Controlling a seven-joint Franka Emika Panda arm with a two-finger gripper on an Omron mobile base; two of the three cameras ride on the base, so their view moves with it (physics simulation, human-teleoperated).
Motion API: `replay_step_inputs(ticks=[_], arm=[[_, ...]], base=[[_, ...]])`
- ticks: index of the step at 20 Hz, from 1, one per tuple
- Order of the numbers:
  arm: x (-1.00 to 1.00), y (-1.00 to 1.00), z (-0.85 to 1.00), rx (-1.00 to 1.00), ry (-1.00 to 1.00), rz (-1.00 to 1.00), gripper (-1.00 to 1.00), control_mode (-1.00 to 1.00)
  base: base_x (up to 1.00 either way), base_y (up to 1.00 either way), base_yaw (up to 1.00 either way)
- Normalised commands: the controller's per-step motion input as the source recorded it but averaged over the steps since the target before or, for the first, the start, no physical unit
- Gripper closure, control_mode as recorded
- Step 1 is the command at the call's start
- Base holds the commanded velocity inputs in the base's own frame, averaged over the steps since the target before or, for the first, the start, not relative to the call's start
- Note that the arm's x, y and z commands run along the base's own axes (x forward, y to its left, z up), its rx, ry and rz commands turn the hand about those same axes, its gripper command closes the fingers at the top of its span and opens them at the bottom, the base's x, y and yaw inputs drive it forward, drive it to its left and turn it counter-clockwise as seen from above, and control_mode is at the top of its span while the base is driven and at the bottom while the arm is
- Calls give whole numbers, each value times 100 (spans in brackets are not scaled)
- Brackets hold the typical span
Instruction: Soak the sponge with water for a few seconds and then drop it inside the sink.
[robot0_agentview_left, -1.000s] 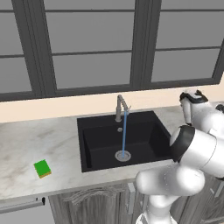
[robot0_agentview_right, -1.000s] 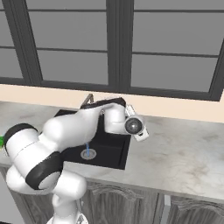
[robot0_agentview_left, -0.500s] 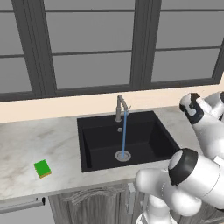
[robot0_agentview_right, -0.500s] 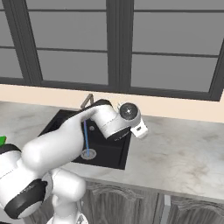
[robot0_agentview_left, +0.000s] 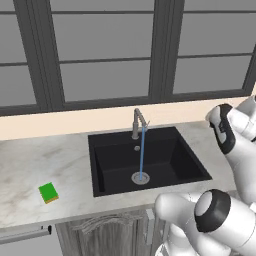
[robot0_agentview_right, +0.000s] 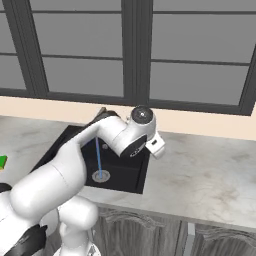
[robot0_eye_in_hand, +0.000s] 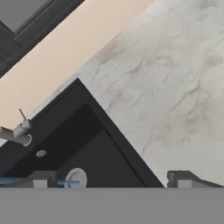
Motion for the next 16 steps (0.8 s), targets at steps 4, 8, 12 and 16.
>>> replay_step_inputs(ticks=[4,8,12,16], arm=[[-15,69,-24,0,1,12,-100,-100],[-22,97,-9,0,0,11,-100,-100],[-17,99,0,-3,2,8,-100,-100],[-30,93,1,-8,4,7,-100,-100]], base=[[0,0,0],[0,0,0],[0,0,0],[0,0,0]])
